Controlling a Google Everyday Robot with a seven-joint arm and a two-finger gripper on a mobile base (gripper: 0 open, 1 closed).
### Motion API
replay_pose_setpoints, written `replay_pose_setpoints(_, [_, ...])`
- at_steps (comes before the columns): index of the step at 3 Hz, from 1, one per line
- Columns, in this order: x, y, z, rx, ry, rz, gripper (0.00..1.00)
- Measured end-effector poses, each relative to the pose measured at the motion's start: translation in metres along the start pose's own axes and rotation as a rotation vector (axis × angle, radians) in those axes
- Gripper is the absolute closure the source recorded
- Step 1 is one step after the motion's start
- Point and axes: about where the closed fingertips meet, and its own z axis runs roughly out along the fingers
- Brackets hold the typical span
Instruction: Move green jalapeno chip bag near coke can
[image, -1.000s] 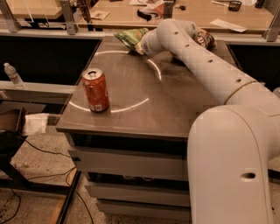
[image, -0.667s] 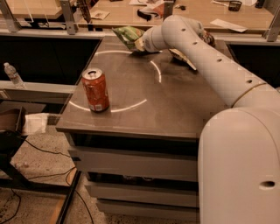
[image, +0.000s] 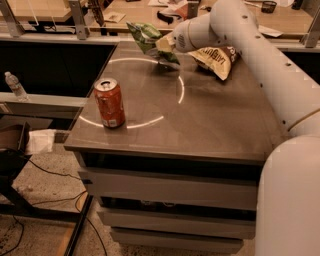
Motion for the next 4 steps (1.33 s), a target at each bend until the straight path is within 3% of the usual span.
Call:
replay_pose_setpoints(2, [-0.012, 0.029, -0.062, -0.150, 0.038, -0.049, 1.00])
replay_pose_setpoints(4, [-0.010, 0.088, -0.098, -0.338, 0.077, -0.033, 1.00])
